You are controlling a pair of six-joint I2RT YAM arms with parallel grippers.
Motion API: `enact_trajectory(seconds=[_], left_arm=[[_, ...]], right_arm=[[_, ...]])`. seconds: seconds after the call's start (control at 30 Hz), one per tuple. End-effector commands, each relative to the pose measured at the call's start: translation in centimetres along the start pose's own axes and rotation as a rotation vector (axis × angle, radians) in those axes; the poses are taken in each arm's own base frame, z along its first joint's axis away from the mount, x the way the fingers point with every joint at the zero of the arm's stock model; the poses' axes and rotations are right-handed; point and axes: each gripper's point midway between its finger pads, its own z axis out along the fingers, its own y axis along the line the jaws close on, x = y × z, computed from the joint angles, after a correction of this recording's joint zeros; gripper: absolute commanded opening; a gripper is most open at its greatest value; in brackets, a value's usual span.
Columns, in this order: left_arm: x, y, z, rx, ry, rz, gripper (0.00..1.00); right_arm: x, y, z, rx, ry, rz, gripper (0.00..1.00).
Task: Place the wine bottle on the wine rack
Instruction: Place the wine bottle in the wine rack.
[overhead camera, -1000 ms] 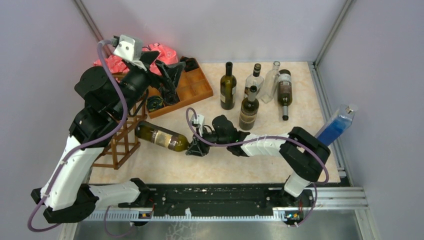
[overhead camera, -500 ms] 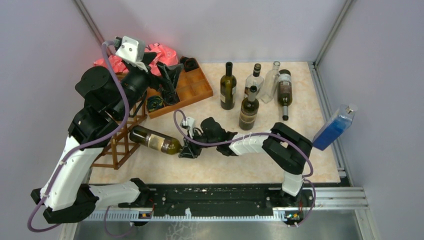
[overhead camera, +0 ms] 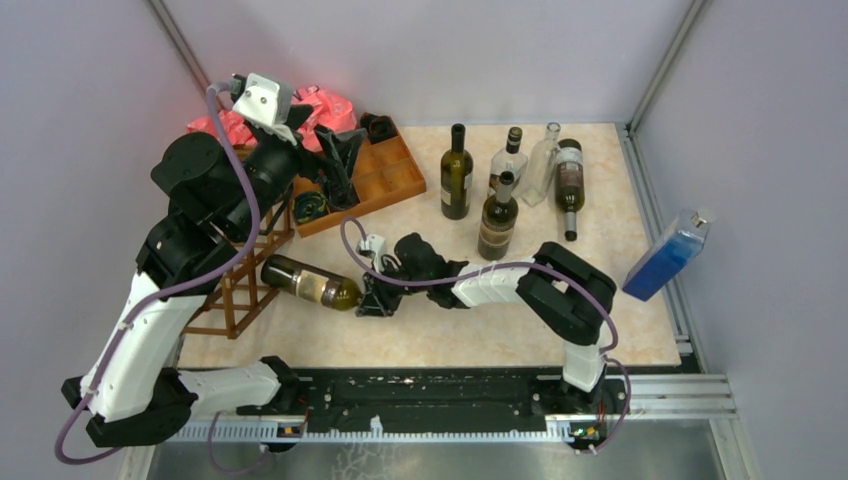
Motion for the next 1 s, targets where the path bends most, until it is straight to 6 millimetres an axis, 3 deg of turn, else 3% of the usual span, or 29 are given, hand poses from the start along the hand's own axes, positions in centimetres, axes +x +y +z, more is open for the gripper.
enact_trajectory(seconds=[0.0,0.27,0.57,0.97], left_arm=[[-0.7,0.2,-0.4,-0.006,-0.015,0.003,0.99],[-0.7,0.2,-0.5,-0.01,-0.014,-0.017,0.99],[-0.3,0.0,-0.4,-0.003,-0.004,-0.032,0.99],[-0.2,-0.2,-0.1,0.0,-0.001,-0.036,0.99]], right_arm=[[-6.2,2.8,0.8,-0.107,-0.161,-0.113,0.0],[-6.3,2.6,2.5,-0.141,-0.106,-0.106,0.0],[-9.4,2.6,3.9,-0.173,-0.111,-0.143,0.0],[-11.0,2.9,6.4,-0.245,-0.062,-0.107,0.0]])
